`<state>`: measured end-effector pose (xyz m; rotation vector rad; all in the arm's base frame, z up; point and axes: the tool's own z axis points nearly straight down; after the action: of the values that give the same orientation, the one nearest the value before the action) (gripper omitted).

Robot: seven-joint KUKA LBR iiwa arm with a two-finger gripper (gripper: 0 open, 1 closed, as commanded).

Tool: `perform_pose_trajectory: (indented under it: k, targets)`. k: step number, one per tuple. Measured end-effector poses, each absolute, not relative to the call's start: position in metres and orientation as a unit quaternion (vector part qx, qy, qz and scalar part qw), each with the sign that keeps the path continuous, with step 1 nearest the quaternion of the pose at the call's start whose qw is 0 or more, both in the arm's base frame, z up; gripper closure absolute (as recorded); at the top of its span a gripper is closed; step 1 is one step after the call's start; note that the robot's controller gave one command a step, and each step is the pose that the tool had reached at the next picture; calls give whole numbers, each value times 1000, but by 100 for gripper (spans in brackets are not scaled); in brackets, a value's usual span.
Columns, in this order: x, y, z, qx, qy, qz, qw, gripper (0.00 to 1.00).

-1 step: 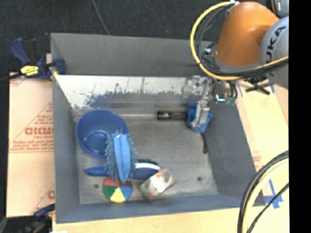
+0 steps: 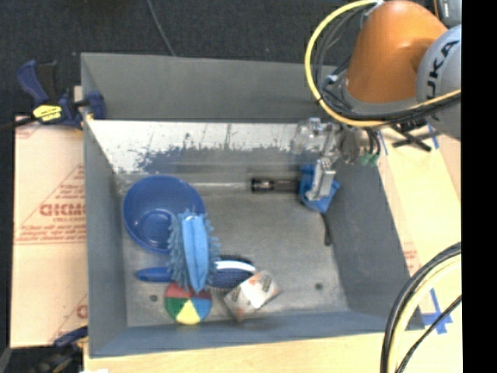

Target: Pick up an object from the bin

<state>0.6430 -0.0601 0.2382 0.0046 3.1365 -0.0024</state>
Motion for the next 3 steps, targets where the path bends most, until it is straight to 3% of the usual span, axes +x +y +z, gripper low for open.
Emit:
perform_pose_trajectory:
  k: [1, 2, 3]
  targets:
    - [644, -111, 105, 63, 998, 2, 7, 0]
    - [649, -162, 163, 27, 1000, -2, 9, 0]
    - [654, -161, 101, 12, 1000, 8, 14, 0]
